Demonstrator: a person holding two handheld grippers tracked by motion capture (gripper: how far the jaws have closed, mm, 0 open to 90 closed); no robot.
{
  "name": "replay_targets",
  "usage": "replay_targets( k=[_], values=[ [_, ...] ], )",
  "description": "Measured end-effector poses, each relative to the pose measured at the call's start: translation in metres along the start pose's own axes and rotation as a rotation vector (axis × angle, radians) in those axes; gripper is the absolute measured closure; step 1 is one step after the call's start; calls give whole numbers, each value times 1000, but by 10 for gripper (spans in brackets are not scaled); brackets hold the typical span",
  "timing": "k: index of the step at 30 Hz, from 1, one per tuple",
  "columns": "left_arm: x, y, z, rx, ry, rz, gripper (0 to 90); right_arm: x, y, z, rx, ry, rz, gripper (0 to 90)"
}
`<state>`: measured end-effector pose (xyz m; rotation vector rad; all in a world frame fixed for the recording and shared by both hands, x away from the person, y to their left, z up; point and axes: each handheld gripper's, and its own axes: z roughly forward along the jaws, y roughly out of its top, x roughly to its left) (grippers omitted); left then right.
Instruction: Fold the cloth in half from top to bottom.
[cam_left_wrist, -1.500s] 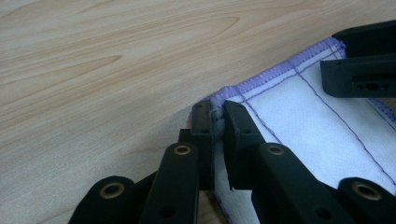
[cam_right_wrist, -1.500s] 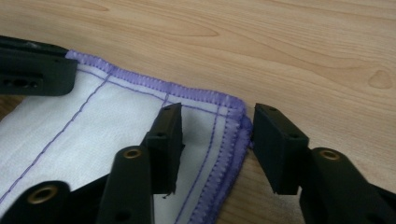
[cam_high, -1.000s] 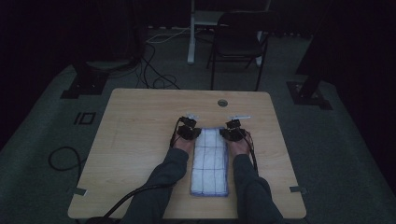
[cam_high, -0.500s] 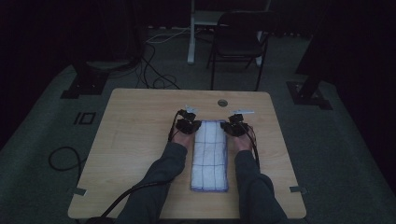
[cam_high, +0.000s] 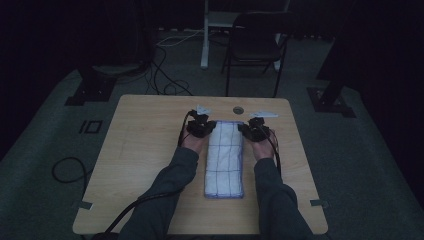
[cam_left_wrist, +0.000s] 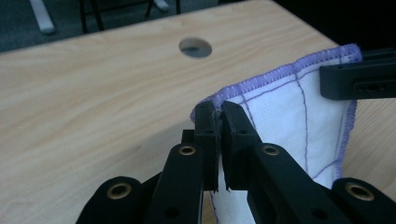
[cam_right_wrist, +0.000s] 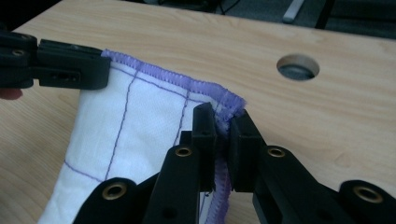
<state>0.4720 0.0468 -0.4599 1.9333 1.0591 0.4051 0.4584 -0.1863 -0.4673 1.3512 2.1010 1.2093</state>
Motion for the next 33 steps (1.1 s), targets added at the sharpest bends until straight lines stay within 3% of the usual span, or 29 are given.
replay_targets(
  k=[5,15,22,33],
  values=[
    [-2,6,-11,-31,0,-1,866,3,7,-10,-32,7,-14,840],
    [-6,-13,-30,-75,-32,-13,865,14,-3,-25,-44,59,-57,840],
    [-13,-37,-50,-125,-73,-74,864,22,-16,-41,-72,119,-52,838],
    [-28,-55,-69,-137,-88,-37,862,27,-32,-53,-96,163,-27,837]
  ],
)
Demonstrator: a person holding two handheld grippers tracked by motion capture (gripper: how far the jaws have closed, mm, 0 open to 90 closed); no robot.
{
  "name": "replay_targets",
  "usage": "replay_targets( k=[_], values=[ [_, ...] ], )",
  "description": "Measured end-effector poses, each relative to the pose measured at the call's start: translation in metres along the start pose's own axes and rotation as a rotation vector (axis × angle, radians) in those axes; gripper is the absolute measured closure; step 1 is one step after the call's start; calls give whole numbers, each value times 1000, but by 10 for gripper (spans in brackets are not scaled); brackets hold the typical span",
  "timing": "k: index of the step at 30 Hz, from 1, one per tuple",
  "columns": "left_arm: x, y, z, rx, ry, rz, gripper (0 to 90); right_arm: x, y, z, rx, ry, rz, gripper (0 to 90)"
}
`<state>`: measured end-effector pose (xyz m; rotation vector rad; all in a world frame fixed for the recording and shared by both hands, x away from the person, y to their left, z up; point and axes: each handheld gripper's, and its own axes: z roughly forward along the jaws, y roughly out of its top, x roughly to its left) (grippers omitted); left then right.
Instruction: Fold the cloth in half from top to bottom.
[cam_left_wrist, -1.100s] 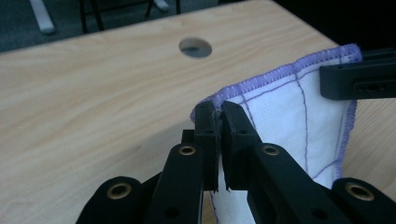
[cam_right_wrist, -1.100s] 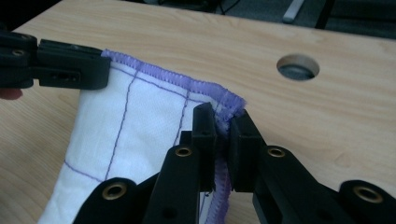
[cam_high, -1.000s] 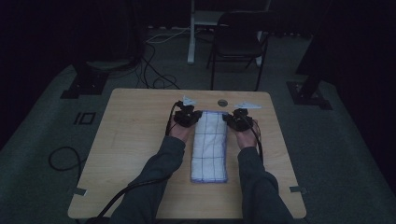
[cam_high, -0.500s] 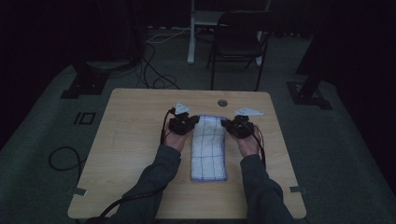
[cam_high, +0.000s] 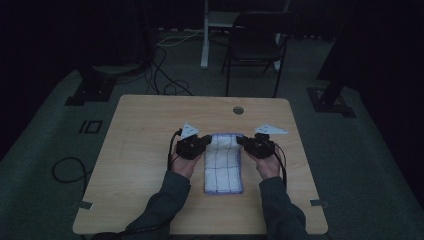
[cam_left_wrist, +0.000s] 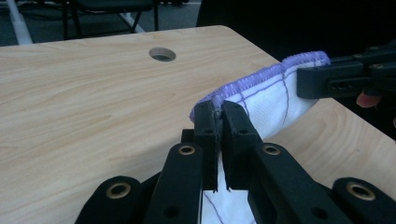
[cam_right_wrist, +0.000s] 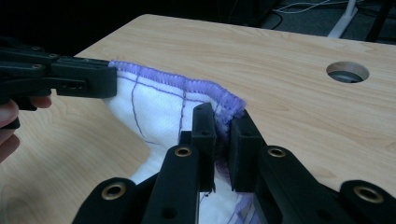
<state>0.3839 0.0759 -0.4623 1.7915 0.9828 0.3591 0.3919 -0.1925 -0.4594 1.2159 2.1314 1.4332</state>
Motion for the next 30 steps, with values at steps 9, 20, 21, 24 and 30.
replay_targets(
  k=[9,20,21,24,30],
  values=[
    [-9,-7,-14,-4,-24,15,859,9,-8,-12,-13,21,-11,835],
    [-14,-13,-21,-6,-35,29,859,12,-14,-16,-11,28,-16,835],
    [-16,-13,-22,-5,-36,35,858,12,-16,-16,-9,29,-14,835],
    [-17,-15,-23,-6,-37,41,858,12,-17,-16,-7,29,-15,835],
    [-20,-21,-24,1,-39,46,857,13,-24,-17,1,32,-17,836]
  ],
)
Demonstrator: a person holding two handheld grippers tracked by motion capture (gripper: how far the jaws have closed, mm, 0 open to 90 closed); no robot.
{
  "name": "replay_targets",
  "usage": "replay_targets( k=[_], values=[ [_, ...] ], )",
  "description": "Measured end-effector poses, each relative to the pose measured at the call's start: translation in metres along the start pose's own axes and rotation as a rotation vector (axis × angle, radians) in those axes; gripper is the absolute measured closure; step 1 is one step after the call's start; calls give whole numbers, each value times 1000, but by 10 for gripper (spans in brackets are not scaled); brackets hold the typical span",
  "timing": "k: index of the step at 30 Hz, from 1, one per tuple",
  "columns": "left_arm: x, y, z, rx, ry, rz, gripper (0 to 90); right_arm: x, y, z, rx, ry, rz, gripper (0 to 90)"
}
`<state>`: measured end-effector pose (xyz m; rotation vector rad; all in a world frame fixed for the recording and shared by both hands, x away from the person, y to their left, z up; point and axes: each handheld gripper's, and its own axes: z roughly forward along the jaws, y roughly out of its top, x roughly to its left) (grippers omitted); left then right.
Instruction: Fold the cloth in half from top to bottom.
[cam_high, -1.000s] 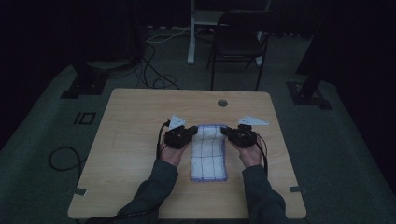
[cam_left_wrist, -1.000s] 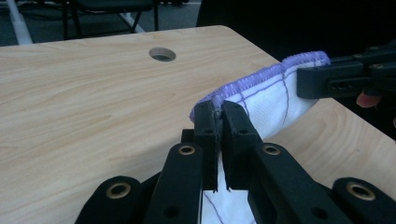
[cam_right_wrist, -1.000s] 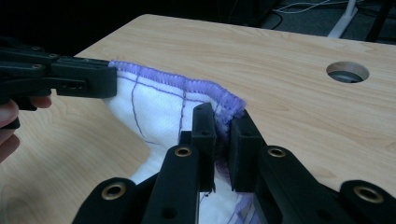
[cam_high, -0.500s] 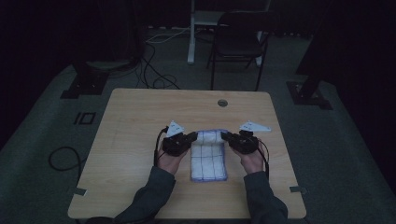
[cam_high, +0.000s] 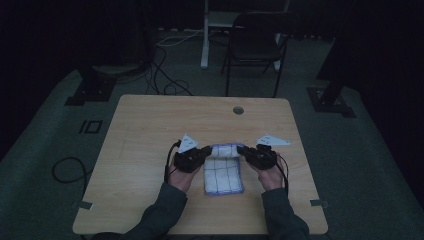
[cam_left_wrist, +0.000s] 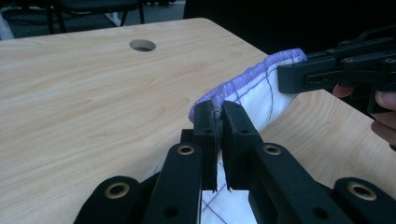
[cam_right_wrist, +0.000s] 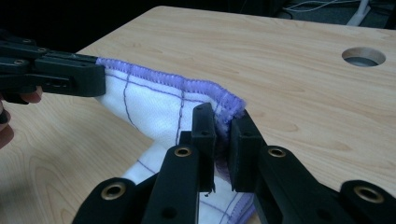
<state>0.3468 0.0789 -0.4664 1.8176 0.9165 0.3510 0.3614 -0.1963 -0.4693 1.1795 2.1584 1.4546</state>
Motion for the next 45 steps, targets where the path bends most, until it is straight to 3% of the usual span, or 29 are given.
replay_targets(
  k=[45],
  values=[
    [-13,-40,-4,45,-36,-12,856,9,-32,0,61,4,-14,836]
  ],
)
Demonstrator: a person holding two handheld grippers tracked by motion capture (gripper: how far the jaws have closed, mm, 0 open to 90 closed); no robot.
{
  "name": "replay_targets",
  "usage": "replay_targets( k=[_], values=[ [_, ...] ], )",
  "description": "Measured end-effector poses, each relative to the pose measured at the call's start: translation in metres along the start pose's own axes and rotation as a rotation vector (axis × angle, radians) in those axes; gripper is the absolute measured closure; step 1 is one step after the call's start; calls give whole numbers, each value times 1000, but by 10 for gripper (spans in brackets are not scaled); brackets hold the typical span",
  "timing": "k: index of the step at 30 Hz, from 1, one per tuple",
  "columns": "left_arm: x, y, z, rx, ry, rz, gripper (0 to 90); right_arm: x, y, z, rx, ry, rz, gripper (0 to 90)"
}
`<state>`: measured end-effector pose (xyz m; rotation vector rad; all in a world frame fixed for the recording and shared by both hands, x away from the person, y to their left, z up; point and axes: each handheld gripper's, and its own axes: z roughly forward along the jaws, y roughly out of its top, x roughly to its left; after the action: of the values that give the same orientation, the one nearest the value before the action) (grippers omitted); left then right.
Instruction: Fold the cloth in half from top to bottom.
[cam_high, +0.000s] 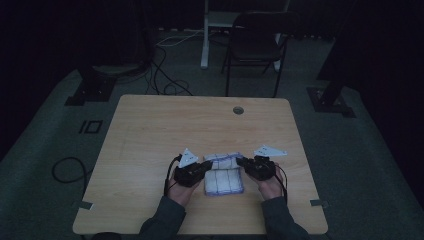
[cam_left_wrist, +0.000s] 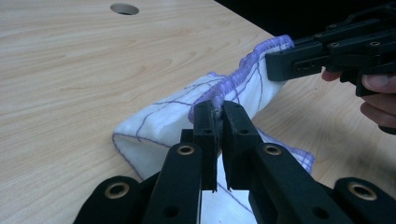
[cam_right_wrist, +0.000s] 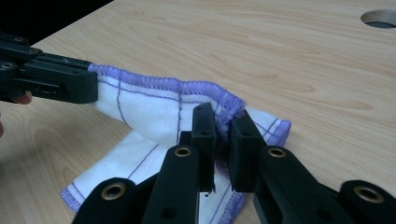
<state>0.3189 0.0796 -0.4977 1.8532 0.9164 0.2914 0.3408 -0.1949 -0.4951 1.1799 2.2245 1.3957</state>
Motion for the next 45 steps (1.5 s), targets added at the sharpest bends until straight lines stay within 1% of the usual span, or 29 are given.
replay_targets(
  k=[8,9,10,13,14,17,20,22,27,28,29,30,31,33,37,41,45],
  values=[
    [1,-6,-5,6,2,-10,842,5,-8,2,10,6,6,837],
    [2,-7,-6,7,-2,-6,829,5,-9,3,11,5,6,837],
    [2,-8,-7,4,0,-9,799,6,-10,3,13,4,7,837],
    [6,-8,-13,-12,-8,-14,756,7,-12,3,18,6,6,836],
    [7,-8,-15,-21,-3,-19,741,7,-13,3,19,6,5,837],
    [12,-6,-17,-24,7,-29,732,9,-15,4,26,7,5,836],
    [16,-5,-14,-16,15,-37,730,10,-17,5,30,8,8,836],
    [18,-6,-10,0,21,-31,729,11,-17,4,31,11,4,836],
    [27,-9,5,40,40,-53,730,12,-20,5,39,11,3,835],
    [29,-9,8,50,40,-62,730,12,-21,4,41,14,5,834],
    [30,-9,10,60,39,-61,730,12,-22,4,43,14,5,834],
    [30,-9,10,60,39,-61,730,12,-22,4,43,14,5,834],
    [29,-10,13,76,33,-51,730,12,-23,4,44,15,4,834],
    [26,-11,16,92,23,-36,729,13,-24,4,44,15,9,830],
    [21,-17,18,108,12,-25,722,14,-27,3,44,15,21,826],
    [13,-23,17,125,0,0,717,15,-29,1,44,16,17,825],
    [6,-26,14,128,-3,26,712,17,-31,-1,47,14,13,825]
  ],
)
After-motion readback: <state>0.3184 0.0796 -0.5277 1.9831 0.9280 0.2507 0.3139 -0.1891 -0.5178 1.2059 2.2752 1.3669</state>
